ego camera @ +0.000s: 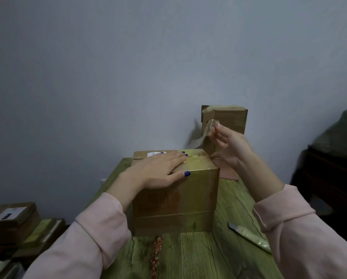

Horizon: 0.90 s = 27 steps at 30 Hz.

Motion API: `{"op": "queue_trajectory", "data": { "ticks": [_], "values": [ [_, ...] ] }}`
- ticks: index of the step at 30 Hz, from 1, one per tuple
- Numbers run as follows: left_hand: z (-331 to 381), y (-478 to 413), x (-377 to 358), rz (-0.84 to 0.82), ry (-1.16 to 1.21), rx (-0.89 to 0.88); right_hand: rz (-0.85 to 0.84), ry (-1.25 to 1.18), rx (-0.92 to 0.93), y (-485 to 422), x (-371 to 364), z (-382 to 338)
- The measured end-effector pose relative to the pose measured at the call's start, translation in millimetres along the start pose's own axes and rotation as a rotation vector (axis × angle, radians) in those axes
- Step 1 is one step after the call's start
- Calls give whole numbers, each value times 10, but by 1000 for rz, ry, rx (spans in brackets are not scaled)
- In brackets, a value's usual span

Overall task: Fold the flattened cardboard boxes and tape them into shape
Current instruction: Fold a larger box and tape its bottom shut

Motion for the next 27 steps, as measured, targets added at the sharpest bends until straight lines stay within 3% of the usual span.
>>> {"op": "queue_trajectory", "data": {
  "ticks": [11,15,22,27],
  "values": [
    [19,-22,-22,18,7,27,-83,108,46,24,-203,-264],
    [5,-39,-24,8,25,27,-305,140,90,83,-533,-493],
    [-28,-56,20,-15,103,46,-609,-2,-19,213,-961,-570],
    [-58,-61,34,-60,221,70,-698,38,-83,234,-1034,-446]
  ]
}}
Point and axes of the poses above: each hand's wrist, its own y-axis away from the middle knuckle, its own x-axis out of the back of the hand, z = x × y, the point moved 3 cm from there along -y, towards the middle knuckle, and after that the axes turned 11 degrees about x, right-handed, at the moved point
